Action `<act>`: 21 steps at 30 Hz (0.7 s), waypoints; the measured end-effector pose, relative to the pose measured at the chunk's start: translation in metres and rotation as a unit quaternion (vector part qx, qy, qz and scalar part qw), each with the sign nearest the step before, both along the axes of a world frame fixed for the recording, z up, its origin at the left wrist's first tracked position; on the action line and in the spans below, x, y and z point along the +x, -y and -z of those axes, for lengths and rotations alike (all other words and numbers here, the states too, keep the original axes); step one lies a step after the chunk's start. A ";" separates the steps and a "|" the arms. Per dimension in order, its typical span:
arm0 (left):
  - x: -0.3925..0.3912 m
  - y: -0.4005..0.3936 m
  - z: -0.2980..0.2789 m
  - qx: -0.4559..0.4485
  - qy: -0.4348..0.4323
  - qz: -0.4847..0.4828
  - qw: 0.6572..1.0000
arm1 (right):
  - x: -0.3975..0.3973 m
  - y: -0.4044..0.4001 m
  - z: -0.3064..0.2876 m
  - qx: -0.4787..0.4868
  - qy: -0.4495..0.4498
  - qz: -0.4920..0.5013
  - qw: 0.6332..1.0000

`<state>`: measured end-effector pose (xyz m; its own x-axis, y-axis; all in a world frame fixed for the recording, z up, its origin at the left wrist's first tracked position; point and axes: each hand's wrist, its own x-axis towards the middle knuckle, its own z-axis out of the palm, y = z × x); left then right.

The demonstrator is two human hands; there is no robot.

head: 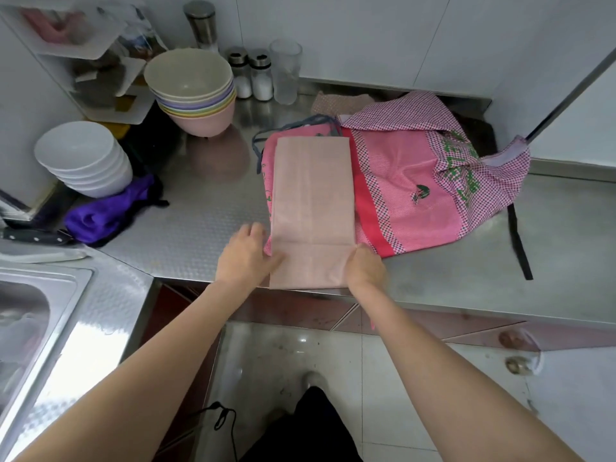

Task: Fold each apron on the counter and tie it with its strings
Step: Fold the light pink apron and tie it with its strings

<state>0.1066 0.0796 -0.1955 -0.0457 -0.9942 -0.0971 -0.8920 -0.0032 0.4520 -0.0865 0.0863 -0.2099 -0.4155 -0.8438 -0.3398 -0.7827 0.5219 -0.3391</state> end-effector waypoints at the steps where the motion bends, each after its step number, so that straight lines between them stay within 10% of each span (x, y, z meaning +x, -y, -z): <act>1: -0.005 0.000 0.001 -0.098 0.024 0.084 0.991 | 0.000 0.001 -0.001 0.002 -0.003 -0.003 1.000; 5: -0.023 -0.007 0.024 -0.038 0.191 0.359 0.913 | -0.003 0.005 -0.004 0.023 0.006 -0.014 1.000; 9: -0.020 -0.012 0.038 0.036 0.222 0.360 0.905 | -0.008 0.004 -0.019 -0.055 -0.052 -0.109 0.991; 14: -0.018 -0.009 0.032 0.031 0.255 0.375 0.891 | -0.019 -0.029 -0.011 -0.085 -0.076 -0.438 0.892; 21: 0.003 -0.010 0.029 0.085 -0.061 0.224 0.969 | -0.036 -0.019 -0.001 -0.039 0.031 -0.404 0.914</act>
<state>0.1099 0.0899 -0.2246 -0.4902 -0.8420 -0.2253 -0.7612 0.2877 0.5812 -0.1225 0.1058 -0.2086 0.3709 -0.8892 -0.2680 -0.8800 -0.2443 -0.4074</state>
